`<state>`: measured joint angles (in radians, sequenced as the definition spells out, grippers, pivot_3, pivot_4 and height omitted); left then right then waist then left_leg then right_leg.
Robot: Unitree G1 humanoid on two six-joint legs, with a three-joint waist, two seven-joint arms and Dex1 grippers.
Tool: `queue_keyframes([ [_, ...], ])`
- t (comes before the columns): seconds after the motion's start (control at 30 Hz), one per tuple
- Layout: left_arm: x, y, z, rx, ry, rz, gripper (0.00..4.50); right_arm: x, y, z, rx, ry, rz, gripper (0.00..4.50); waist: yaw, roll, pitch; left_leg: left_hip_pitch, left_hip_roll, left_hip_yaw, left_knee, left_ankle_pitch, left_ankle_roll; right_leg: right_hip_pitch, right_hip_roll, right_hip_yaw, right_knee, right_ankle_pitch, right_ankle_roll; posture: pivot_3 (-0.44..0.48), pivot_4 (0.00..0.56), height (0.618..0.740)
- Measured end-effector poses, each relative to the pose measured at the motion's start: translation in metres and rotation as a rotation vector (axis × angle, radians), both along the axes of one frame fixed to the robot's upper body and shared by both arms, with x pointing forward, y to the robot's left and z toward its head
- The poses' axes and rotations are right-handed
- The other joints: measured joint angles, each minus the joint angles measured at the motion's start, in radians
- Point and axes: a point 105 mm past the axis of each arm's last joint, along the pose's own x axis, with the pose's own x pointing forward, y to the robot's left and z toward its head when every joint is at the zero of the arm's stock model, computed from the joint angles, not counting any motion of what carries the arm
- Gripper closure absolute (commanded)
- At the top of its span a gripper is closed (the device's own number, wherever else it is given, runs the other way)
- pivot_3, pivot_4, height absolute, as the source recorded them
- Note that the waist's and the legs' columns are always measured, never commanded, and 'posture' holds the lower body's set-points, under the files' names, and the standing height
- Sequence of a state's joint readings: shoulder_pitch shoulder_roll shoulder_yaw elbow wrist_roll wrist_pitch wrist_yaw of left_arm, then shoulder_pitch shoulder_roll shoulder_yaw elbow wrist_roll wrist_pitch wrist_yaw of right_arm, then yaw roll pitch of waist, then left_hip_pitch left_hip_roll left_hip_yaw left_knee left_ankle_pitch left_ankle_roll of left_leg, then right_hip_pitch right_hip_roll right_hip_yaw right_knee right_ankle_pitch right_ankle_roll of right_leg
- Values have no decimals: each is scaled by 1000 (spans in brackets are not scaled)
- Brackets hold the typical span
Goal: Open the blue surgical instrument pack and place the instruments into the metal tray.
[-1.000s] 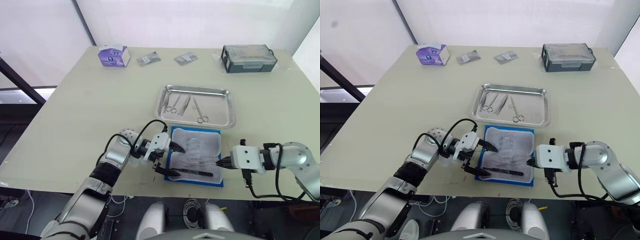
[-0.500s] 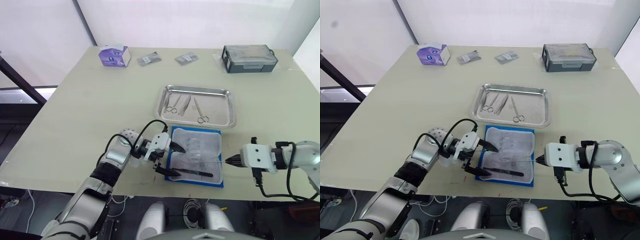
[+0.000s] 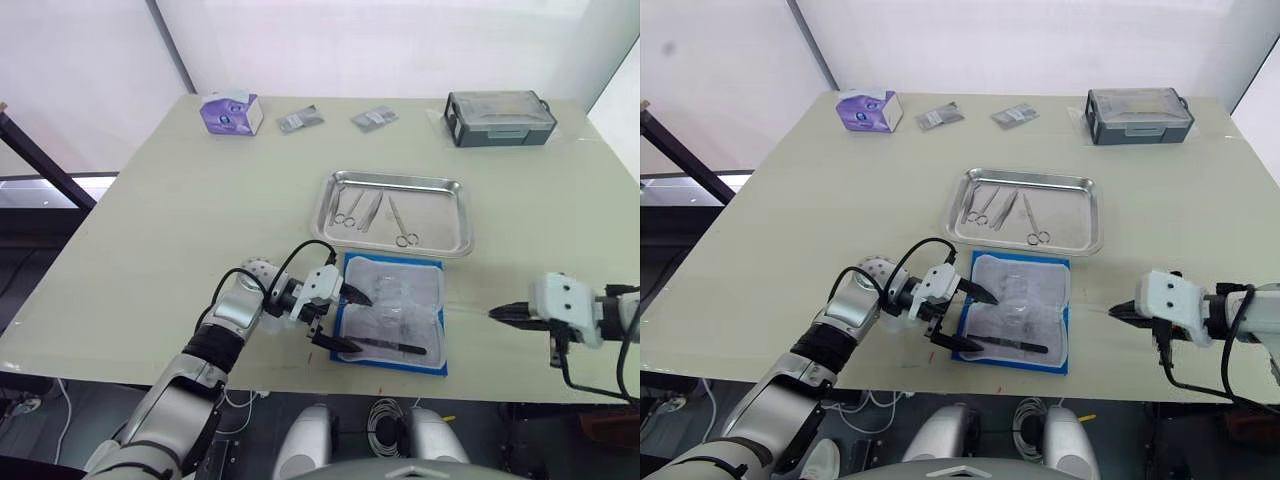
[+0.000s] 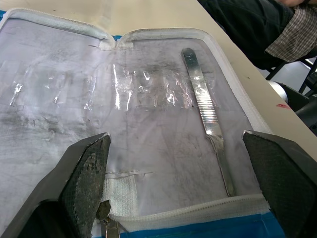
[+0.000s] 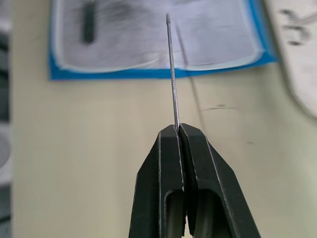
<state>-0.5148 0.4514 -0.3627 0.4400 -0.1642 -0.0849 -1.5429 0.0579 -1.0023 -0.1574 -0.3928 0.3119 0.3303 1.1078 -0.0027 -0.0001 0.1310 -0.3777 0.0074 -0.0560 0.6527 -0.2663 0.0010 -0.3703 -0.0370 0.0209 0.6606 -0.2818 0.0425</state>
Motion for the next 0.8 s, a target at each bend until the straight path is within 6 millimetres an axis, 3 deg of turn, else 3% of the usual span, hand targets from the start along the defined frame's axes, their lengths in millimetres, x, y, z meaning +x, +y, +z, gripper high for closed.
queue_keyframes([
  [0.23, 0, -1, 0, -4, -2, -2, 0, 35, 19, 23, 271, -42, -190, 4488, 1, 2, -1, -1, -1, -1, 0, 0, 0, 0, 0, 0, 0, 0, 0, 0, 150, 740],
  [0.37, 0, -2, 0, -4, -5, -4, 0, 65, 43, 34, 353, -84, -269, 4488, -2, 5, -3, -1, -1, -2, 0, 0, 0, 0, 0, 0, 0, 0, 0, 0, 150, 740],
  [0.57, 0, -3, 0, -6, -8, -5, 0, 111, 58, 21, 365, -78, -450, 4488, 0, 5, -3, -1, -2, -3, 0, 0, 0, -1, 0, 1, 0, 0, 0, 0, 150, 740],
  [0.8, 0, -1, 0, -6, -7, 2, 0, 141, 69, 7, 361, -40, -604, 4488, -6, 7, -4, -1, -2, -3, 0, 0, 0, -1, 0, 1, 1, 0, 0, 0, 150, 740],
])
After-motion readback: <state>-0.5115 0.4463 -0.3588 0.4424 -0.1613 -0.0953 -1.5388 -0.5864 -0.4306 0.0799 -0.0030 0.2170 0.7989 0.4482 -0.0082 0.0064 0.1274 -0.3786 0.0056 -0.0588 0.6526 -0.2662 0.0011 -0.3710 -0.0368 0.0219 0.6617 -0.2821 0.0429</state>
